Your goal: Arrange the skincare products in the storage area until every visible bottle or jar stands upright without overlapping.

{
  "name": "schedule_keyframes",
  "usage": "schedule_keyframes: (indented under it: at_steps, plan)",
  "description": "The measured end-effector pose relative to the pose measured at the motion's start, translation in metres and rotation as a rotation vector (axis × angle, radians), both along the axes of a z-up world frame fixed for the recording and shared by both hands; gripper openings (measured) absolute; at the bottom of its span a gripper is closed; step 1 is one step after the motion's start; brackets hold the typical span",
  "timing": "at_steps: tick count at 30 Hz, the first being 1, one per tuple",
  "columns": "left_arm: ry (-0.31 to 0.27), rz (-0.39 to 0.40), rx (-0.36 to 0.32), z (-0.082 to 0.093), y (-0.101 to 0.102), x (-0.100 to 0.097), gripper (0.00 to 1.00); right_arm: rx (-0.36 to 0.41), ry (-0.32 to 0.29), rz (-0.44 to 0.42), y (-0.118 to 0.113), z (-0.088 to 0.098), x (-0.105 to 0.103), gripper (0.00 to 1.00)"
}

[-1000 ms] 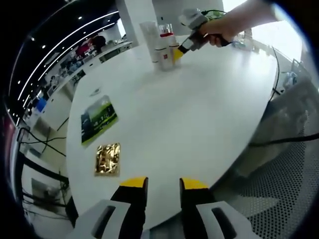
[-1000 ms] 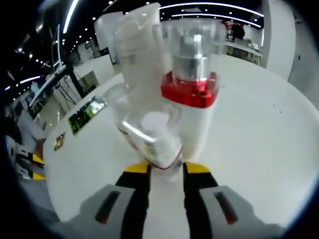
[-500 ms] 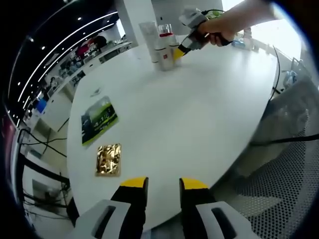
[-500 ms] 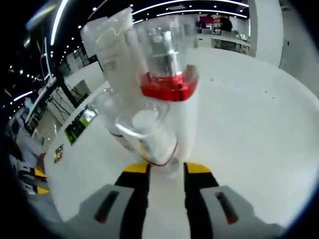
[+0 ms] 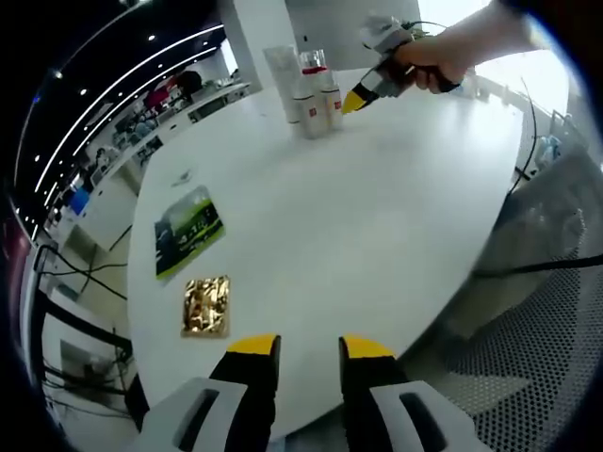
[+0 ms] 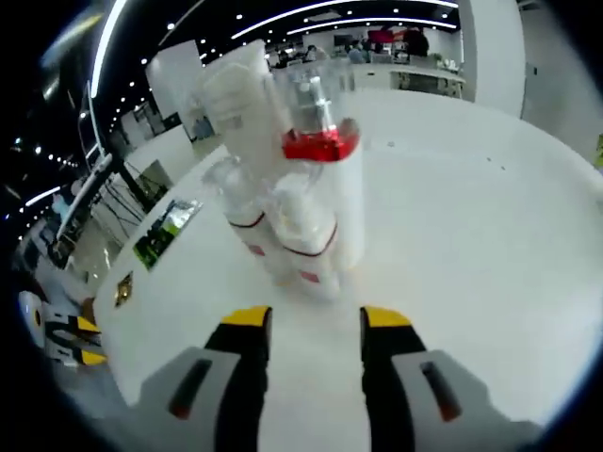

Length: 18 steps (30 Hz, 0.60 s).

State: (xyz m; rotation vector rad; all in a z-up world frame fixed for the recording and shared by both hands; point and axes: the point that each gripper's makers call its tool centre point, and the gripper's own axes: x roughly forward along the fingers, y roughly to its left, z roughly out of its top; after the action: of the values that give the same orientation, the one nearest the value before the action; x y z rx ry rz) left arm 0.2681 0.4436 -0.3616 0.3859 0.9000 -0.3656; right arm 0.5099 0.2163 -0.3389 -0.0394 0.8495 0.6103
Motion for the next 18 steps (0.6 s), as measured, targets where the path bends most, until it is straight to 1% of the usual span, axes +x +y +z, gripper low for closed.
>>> schedule_keyframes:
  at_steps: [2, 3, 5, 7, 9, 11, 14, 16, 18]
  plan:
    - [-0.002, 0.001, -0.006, 0.001, -0.001, 0.0, 0.26, 0.035, 0.009, -0.011, -0.003, 0.006, -0.019, 0.42]
    - [-0.001, 0.001, -0.006, 0.0, -0.001, 0.0, 0.26, 0.049, 0.006, -0.015, -0.004, 0.008, -0.024, 0.43]
    - [0.003, 0.006, -0.015, 0.0, -0.002, 0.0, 0.28, 0.085, -0.007, -0.011, -0.005, 0.017, -0.05, 0.45]
    - [-0.004, 0.01, -0.027, 0.002, -0.004, 0.001, 0.29, 0.107, -0.018, 0.003, -0.003, 0.023, -0.069, 0.45]
    - [-0.008, 0.023, -0.05, 0.006, -0.006, 0.003, 0.31, 0.131, -0.045, 0.016, -0.003, 0.033, -0.095, 0.46]
    - [-0.003, 0.025, -0.108, 0.007, -0.015, 0.002, 0.3, 0.153, -0.056, 0.019, -0.002, 0.037, -0.106, 0.46]
    - [0.016, 0.007, -0.085, 0.005, -0.014, -0.001, 0.33, 0.17, -0.082, 0.031, -0.005, 0.047, -0.129, 0.46]
    - [0.018, 0.009, -0.111, 0.007, -0.016, 0.0, 0.35, 0.189, -0.098, 0.018, -0.007, 0.053, -0.137, 0.46]
    - [0.015, 0.031, -0.136, 0.01, -0.014, 0.004, 0.37, 0.201, -0.121, 0.006, -0.009, 0.058, -0.145, 0.46]
